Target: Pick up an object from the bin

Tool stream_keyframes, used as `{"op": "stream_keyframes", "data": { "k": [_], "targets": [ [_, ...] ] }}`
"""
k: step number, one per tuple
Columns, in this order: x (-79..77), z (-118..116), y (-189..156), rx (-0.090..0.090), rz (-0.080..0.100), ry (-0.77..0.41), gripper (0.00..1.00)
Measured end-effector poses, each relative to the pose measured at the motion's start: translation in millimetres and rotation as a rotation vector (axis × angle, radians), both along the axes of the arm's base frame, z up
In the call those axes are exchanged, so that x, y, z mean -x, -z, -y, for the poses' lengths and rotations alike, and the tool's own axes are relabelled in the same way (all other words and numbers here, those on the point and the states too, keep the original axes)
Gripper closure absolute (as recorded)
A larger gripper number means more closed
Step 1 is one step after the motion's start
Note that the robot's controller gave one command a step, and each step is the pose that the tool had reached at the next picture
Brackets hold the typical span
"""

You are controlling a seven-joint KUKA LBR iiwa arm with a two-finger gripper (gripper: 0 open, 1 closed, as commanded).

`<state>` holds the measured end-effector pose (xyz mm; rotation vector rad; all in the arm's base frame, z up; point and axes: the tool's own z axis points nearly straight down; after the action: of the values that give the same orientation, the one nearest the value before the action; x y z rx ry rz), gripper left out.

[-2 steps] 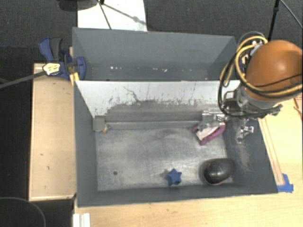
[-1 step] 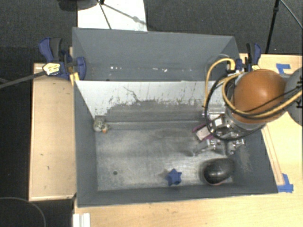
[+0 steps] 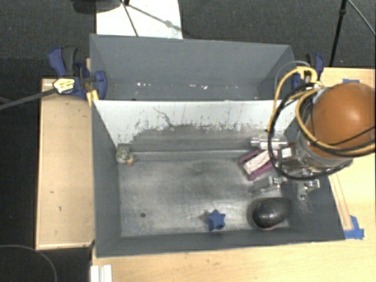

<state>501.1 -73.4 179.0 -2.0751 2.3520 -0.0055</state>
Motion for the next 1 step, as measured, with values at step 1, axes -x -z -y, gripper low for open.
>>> {"op": "stream_keyframes", "data": {
  "k": [1],
  "targets": [
    [11.0, 32.1, 106.4, -0.002, -0.012, 0.144, 0.0]
  ]
}}
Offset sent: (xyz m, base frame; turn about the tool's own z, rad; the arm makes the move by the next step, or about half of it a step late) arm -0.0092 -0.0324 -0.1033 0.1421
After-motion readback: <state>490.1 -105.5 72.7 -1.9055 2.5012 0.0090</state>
